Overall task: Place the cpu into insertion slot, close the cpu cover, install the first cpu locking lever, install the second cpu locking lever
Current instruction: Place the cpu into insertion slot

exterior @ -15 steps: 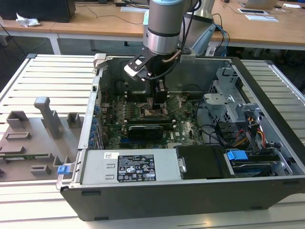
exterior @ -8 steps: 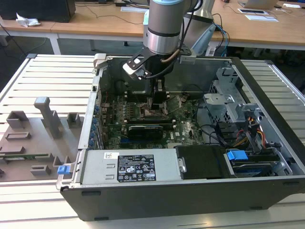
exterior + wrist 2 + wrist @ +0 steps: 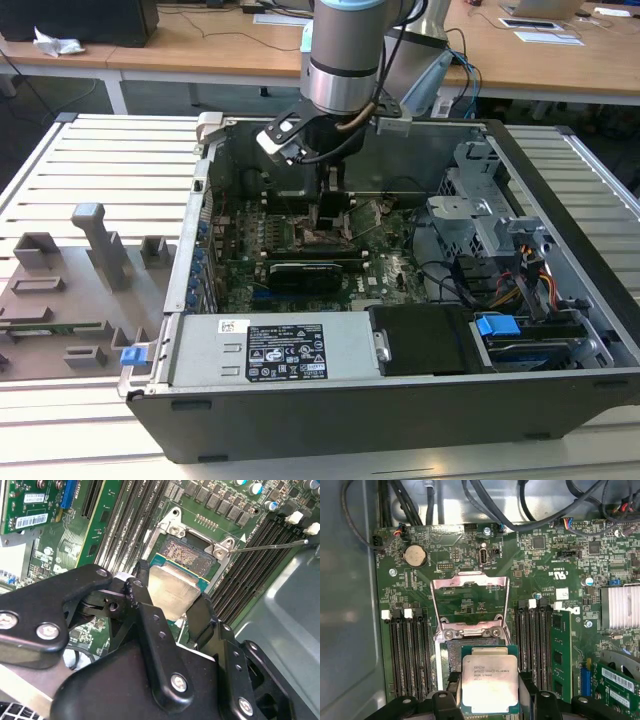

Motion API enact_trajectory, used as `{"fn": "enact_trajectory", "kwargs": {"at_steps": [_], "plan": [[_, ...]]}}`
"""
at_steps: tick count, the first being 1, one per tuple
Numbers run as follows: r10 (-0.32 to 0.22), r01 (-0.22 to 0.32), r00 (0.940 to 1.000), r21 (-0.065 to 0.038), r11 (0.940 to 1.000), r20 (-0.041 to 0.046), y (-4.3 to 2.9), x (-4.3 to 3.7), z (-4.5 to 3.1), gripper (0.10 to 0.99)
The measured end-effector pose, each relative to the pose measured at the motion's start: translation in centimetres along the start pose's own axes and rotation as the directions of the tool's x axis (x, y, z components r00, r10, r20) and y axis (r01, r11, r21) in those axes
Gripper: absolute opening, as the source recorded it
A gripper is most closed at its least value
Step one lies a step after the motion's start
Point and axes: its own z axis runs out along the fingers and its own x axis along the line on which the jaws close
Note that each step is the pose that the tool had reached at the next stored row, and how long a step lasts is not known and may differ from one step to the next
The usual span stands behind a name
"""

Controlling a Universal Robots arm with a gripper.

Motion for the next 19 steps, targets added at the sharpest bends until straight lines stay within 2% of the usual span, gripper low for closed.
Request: {"fn": "enact_trajectory", "kwargs": {"at_steps": [11,13,15,17,18,19], "plan": [[0.051,-0.051,0.9986,0.001,0.9987,0.0101,0.0,0.0,0.0,0.541],[0.006,-0.006,1.0,0.0,1.0,0.0052,0.0,0.0,0.0,0.541],[-0.069,0.069,0.9976,-0.003,0.9976,-0.0013,0.0,0.0,0.01,0.541],[-0.148,0.148,0.9889,-0.007,0.9889,-0.0055,0.01,0.0,0.02,0.541],[-0.182,0.182,0.9832,-0.009,0.9832,-0.0049,0.0,0.0,0.03,0.541],[-0.189,0.189,0.982,-0.009,0.982,-0.0046,0.0,0.0,0.02,0.541]]}}
